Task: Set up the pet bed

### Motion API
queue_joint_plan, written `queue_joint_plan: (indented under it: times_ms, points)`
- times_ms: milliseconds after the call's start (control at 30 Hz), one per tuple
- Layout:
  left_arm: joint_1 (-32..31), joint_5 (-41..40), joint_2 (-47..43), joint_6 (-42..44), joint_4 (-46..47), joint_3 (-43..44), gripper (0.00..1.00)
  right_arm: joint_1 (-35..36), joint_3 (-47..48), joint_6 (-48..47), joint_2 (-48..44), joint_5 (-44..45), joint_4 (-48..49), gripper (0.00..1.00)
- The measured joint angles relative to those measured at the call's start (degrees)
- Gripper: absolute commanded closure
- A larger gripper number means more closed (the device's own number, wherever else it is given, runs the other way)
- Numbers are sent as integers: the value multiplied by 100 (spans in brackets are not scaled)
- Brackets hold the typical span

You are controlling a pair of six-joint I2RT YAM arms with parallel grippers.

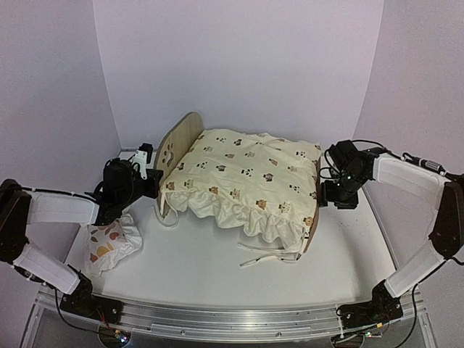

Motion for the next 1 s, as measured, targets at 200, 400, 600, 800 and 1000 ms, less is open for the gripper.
queue_joint_plan:
  times_ms: [200,400,600,800,1000]
  points:
    - [-382,-308,-1129,-509,-1235,-369,100,67,773,-718,-73,-83,-128,28]
    - [-615,-308,-1968,-666,-2147,-509,89,696,1267,-1154,-79,-894,290,27]
    - [-654,46,-2283,-964,-2633,-549,70,2281,2212,-1660,681,-1121,710,27]
    - [-702,475,-2292,-1336,-2575,-545,54,3162,3336,-1979,1862,-1312,1120,24]
    - [-742,683,-2778,-1481,-2759,-506,25,3803,4624,-2343,3159,-1210,1284,23]
